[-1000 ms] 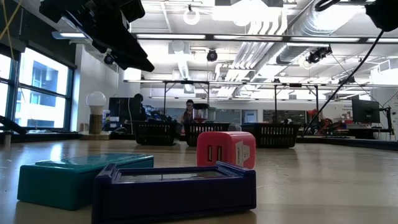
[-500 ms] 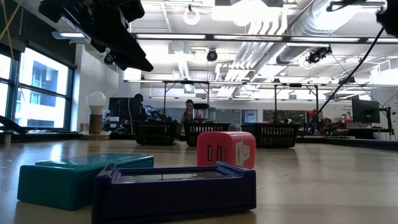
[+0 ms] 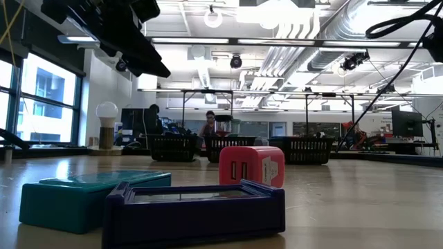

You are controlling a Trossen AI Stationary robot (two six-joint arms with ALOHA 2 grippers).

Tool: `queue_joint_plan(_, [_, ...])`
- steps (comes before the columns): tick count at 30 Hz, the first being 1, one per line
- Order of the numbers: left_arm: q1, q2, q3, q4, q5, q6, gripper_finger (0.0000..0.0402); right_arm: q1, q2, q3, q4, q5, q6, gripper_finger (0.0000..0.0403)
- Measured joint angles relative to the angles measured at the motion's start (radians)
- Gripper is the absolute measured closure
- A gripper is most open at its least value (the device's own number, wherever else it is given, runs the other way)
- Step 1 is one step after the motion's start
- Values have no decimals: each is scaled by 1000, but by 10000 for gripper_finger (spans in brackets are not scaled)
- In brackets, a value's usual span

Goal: Pick & Place Office items
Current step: Put the light purple hourglass into the middle black bin

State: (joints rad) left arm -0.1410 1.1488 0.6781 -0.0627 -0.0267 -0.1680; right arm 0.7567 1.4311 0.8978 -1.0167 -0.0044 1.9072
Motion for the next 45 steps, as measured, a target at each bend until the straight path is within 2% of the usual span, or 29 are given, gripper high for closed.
queue_joint_plan(7, [0,0,0,2,-5,10,190,0,0,0,0,3,0,156])
queue_joint_plan(13, [0,0,0,3,-5,10,190,0,0,0,0,-23,-1,223])
queue_joint_plan(21, [0,0,0,3,-5,11,190,0,0,0,20,-28,-58,225])
queue_joint_plan(27, [0,0,0,3,-5,13,190,-16,0,1,158,29,-114,225])
queue_joint_plan(34, [0,0,0,-19,-5,13,190,-127,0,2,308,58,-304,225])
queue_joint_plan(45, [0,0,0,-84,-4,32,190,-369,0,164,289,81,-772,225])
